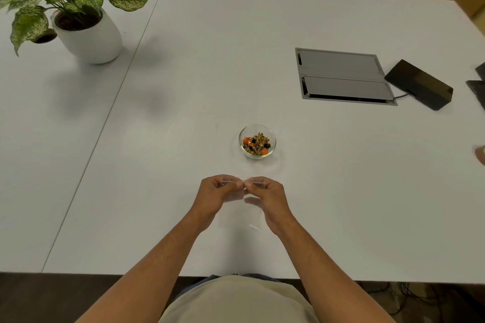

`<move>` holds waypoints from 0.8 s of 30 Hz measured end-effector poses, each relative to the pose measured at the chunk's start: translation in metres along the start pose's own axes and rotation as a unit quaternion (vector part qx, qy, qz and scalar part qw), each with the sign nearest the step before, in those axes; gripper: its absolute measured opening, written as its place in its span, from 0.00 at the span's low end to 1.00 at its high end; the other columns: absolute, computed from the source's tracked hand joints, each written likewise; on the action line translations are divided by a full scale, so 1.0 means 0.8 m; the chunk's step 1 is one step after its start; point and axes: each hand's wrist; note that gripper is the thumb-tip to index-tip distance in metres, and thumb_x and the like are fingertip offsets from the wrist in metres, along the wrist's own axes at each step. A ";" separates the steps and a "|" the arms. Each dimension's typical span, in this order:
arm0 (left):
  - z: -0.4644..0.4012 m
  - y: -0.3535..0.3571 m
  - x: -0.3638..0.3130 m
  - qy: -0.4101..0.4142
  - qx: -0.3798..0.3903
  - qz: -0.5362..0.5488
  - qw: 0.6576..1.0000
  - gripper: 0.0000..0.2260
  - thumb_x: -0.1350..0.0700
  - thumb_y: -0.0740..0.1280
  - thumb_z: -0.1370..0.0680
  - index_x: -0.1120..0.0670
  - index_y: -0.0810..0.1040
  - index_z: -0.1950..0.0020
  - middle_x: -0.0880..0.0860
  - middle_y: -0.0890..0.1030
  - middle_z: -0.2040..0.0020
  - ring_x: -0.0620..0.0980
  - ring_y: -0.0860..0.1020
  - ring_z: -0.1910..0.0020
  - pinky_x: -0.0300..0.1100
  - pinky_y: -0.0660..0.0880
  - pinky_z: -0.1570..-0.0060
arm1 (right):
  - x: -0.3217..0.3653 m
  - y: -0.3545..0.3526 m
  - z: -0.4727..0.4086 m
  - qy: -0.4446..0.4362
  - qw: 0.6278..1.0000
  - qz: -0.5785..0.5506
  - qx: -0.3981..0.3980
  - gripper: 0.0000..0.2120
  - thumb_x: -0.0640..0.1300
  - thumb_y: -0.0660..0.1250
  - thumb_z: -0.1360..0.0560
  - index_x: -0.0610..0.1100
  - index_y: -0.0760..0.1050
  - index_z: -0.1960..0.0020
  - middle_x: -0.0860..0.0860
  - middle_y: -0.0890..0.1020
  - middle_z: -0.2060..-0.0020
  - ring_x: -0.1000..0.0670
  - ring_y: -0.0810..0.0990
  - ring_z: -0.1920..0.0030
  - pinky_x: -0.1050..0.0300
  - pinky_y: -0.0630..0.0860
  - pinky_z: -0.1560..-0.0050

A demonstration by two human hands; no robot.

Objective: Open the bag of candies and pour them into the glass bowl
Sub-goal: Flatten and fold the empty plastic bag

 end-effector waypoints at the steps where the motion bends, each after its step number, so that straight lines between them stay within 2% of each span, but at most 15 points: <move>1: 0.000 -0.003 0.000 -0.006 0.005 0.005 1.000 0.04 0.58 0.71 0.25 0.54 0.87 0.56 0.56 0.88 0.56 0.57 0.86 0.54 0.49 0.82 0.49 | 0.000 -0.002 0.000 -0.002 1.000 0.001 0.005 0.04 0.38 0.70 0.24 0.40 0.84 0.53 0.45 0.87 0.59 0.48 0.86 0.57 0.56 0.83 0.58; 5: -0.001 -0.015 0.002 -0.032 0.019 0.012 0.999 0.06 0.59 0.71 0.24 0.59 0.86 0.53 0.60 0.87 0.56 0.59 0.86 0.53 0.50 0.83 0.51 | -0.003 -0.009 0.001 -0.002 0.999 0.024 0.021 0.07 0.38 0.67 0.23 0.42 0.84 0.55 0.47 0.88 0.60 0.46 0.87 0.55 0.57 0.82 0.60; 10: 0.000 -0.021 0.003 -0.059 0.045 0.024 0.997 0.09 0.59 0.67 0.21 0.56 0.87 0.53 0.59 0.88 0.55 0.58 0.86 0.52 0.48 0.83 0.51 | -0.005 -0.017 -0.001 0.011 0.999 0.029 0.044 0.09 0.39 0.65 0.21 0.42 0.84 0.52 0.48 0.88 0.59 0.47 0.87 0.54 0.57 0.83 0.59; 18: -0.005 -0.032 0.005 -0.103 0.114 0.044 0.987 0.14 0.60 0.58 0.17 0.59 0.84 0.47 0.60 0.87 0.49 0.59 0.85 0.47 0.49 0.82 0.48 | -0.008 -0.036 -0.006 0.045 0.994 0.020 0.094 0.14 0.40 0.59 0.18 0.43 0.84 0.50 0.46 0.88 0.54 0.45 0.86 0.49 0.49 0.83 0.53; 24: -0.008 -0.036 0.011 -0.130 0.133 0.064 0.981 0.14 0.60 0.57 0.17 0.61 0.82 0.44 0.60 0.86 0.47 0.60 0.84 0.45 0.51 0.82 0.47 | -0.013 -0.047 -0.010 0.080 0.990 -0.010 0.118 0.14 0.40 0.58 0.18 0.40 0.83 0.48 0.43 0.87 0.52 0.43 0.85 0.48 0.44 0.83 0.51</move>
Point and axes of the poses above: each hand's wrist, its own z-axis away from the middle knuckle, its own y-axis out of the palm, x = y × z
